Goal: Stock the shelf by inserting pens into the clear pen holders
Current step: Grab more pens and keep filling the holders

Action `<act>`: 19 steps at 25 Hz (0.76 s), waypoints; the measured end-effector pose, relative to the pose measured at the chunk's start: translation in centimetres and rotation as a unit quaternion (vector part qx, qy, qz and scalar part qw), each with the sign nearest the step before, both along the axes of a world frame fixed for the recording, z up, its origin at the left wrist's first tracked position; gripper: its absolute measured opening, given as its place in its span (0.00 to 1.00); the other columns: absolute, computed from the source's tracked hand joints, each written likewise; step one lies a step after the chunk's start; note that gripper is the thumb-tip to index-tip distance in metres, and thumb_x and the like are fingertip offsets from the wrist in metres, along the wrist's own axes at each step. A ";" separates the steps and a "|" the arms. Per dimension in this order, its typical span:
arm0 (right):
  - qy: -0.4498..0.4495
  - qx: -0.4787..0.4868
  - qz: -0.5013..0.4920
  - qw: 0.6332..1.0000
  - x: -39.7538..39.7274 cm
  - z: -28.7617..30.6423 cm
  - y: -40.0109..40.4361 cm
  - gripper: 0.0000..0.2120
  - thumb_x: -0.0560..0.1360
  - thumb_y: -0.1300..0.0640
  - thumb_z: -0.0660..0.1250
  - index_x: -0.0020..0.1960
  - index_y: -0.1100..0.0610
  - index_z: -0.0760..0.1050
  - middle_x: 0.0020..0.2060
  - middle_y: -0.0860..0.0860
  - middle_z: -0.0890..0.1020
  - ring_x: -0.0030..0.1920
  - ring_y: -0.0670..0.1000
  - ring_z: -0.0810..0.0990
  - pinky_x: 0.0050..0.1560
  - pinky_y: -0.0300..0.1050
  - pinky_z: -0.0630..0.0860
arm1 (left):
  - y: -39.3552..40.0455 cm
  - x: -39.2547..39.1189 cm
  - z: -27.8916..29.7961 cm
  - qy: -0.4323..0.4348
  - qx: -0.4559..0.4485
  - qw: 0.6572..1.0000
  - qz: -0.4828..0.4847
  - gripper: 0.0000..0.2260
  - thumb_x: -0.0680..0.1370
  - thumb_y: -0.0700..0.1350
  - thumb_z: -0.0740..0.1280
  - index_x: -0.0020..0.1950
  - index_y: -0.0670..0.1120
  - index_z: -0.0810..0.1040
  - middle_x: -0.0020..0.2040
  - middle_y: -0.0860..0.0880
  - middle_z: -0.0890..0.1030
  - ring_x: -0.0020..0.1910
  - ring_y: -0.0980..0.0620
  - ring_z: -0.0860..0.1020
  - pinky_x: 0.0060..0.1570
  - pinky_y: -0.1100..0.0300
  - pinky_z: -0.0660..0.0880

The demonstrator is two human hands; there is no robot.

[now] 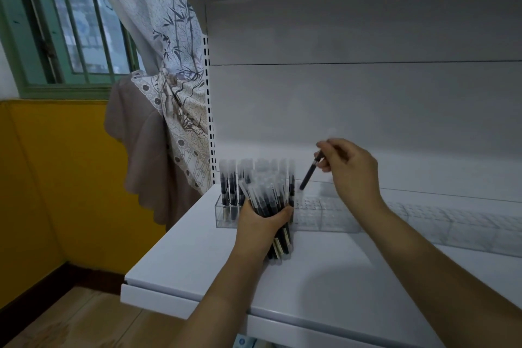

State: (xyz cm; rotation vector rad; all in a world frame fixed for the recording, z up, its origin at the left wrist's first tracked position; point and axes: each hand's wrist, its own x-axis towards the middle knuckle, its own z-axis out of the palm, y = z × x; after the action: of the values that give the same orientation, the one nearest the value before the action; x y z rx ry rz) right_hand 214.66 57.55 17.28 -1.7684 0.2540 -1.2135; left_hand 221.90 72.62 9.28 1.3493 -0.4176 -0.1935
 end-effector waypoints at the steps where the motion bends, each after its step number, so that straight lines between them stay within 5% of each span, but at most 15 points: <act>1: 0.004 -0.020 0.001 1.000 0.3 0.5 -0.3 0.07 0.79 0.56 0.68 0.51 0.58 0.83 0.39 0.51 0.85 0.36 0.45 0.83 0.42 0.34 0.80 | 0.0 0.0 0.0 0.001 -0.001 1.000 0.001 0.23 0.68 0.41 0.80 0.58 0.50 0.75 0.52 0.52 0.84 0.49 0.55 0.83 0.50 0.57 0.81; 8: 0.086 -0.106 -0.009 0.991 3.2 -0.7 -1.3 0.05 0.78 0.57 0.69 0.47 0.57 0.82 0.36 0.50 0.84 0.33 0.40 0.82 0.41 0.29 0.77 | -0.1 0.2 -0.1 0.011 -0.003 1.000 0.002 0.21 0.68 0.42 0.80 0.55 0.53 0.75 0.51 0.51 0.84 0.50 0.53 0.83 0.54 0.49 0.81; 15: 0.267 -0.205 -0.044 0.941 4.0 -3.9 -1.9 0.12 0.78 0.50 0.68 0.49 0.58 0.84 0.42 0.51 0.86 0.37 0.44 0.80 0.45 0.36 0.75 | -0.3 0.4 -0.3 0.012 -0.001 1.000 -0.003 0.22 0.68 0.42 0.80 0.58 0.50 0.76 0.50 0.48 0.84 0.48 0.50 0.84 0.51 0.45 0.82; 19: 0.174 -0.162 -0.079 0.968 1.7 -3.6 -0.3 0.12 0.77 0.45 0.68 0.45 0.53 0.80 0.39 0.46 0.81 0.39 0.43 0.77 0.39 0.34 0.69 | -0.3 0.3 -0.3 0.013 -0.012 1.000 -0.015 0.22 0.67 0.43 0.80 0.57 0.50 0.77 0.50 0.48 0.85 0.49 0.47 0.84 0.51 0.44 0.81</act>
State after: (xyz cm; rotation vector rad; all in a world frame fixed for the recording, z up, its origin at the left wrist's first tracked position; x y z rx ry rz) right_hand 216.33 57.25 13.66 -2.2862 0.4275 -1.0929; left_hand 222.20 72.34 8.95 1.3169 -0.4161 -0.2298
